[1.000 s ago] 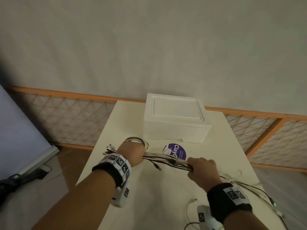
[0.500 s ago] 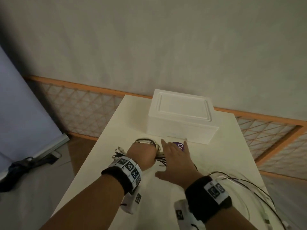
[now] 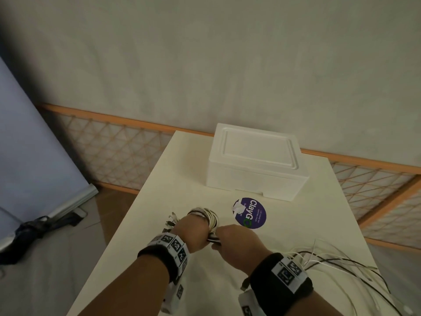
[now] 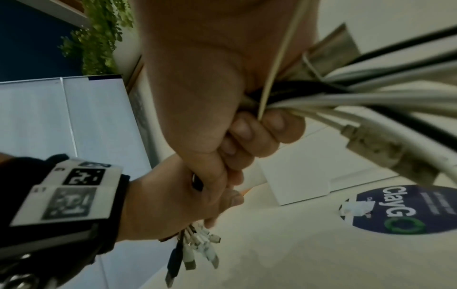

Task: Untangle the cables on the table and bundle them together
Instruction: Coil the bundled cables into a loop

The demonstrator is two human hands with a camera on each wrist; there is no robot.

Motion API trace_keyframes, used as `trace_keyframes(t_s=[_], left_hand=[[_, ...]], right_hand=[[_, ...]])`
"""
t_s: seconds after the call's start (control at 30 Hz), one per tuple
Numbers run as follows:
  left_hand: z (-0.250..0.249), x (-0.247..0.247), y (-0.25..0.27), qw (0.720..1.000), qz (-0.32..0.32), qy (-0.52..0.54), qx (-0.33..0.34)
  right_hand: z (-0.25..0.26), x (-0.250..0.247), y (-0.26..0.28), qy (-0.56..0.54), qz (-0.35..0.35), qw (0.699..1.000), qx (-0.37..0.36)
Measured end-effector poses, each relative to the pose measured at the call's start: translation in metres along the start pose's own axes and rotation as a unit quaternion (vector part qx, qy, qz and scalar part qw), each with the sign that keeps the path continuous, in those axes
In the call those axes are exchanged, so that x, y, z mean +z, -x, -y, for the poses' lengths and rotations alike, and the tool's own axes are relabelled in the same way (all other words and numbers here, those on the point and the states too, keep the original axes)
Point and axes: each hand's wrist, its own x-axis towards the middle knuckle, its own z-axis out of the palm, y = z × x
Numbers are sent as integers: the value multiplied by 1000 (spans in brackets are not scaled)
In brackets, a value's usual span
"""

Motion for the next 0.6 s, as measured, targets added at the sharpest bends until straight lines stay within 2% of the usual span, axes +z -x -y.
trace_keyframes(t_s=[0.13,0.23,0.33,0.43,0.53,0.6], left_hand=[[7,-2,-2,999,16,-24,-37],[24,-12,-1,995,9,-19,-102],[31,-21,-2,992,-10,-16,-125],[23,-29,-7,991,-22,-28,-129],[14,-41,-11,989,-60,-29,-133],[14,-53,-11,986,-103,-14,-133]], right_hand=[[-2,6,9,-37,-33,998,25],[-24,4,19,-93,-128,987,38],[-47,12,22,-39,-172,984,24],[-52,18,12,-42,-194,976,87],[-61,25,10,-23,-173,976,130],[-73,37,16,-23,-83,976,202]])
